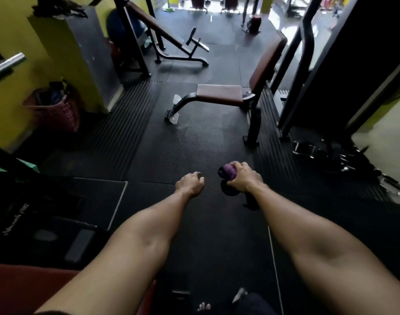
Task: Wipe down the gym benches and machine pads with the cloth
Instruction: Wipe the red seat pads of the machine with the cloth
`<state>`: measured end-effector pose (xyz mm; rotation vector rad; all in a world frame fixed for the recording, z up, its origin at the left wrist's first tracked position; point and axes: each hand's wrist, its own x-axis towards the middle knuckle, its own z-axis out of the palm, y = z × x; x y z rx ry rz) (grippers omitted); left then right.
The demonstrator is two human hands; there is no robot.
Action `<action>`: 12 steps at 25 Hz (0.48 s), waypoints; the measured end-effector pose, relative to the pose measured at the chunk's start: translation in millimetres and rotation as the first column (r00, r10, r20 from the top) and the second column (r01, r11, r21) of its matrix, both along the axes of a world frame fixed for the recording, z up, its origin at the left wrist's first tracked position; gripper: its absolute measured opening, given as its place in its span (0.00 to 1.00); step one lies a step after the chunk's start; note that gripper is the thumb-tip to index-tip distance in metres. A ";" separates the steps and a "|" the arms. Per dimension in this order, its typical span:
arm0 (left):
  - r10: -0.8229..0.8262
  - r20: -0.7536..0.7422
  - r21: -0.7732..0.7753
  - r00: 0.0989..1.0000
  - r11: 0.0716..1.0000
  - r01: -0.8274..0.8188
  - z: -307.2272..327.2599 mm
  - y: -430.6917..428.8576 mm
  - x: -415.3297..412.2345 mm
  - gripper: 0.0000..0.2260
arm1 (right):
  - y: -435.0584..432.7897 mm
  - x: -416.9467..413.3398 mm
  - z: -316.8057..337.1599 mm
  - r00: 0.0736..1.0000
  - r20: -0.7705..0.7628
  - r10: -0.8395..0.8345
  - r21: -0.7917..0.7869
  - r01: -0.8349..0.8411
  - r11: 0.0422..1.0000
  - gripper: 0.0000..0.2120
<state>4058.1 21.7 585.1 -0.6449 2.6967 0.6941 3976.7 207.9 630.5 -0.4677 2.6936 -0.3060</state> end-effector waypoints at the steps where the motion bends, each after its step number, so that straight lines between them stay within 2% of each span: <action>1: 0.022 0.005 -0.013 1.000 1.000 -0.022 0.7 -7.3 -15.4 0.22 | -7.5 -19.2 -0.7 1.000 0.004 0.021 0.006 -0.021 1.000 0.35; 10: 0.303 -0.052 -0.031 0.951 0.952 -0.305 17.1 -81.6 -161.7 0.22 | -101.2 -212.8 10.8 0.955 -0.038 0.294 -0.021 -0.295 0.955 0.35; 12: 0.354 -0.048 0.007 0.934 0.935 -0.354 18.1 -102.3 -185.6 0.22 | -128.2 -245.3 14.1 0.937 -0.052 0.344 -0.025 -0.346 0.938 0.34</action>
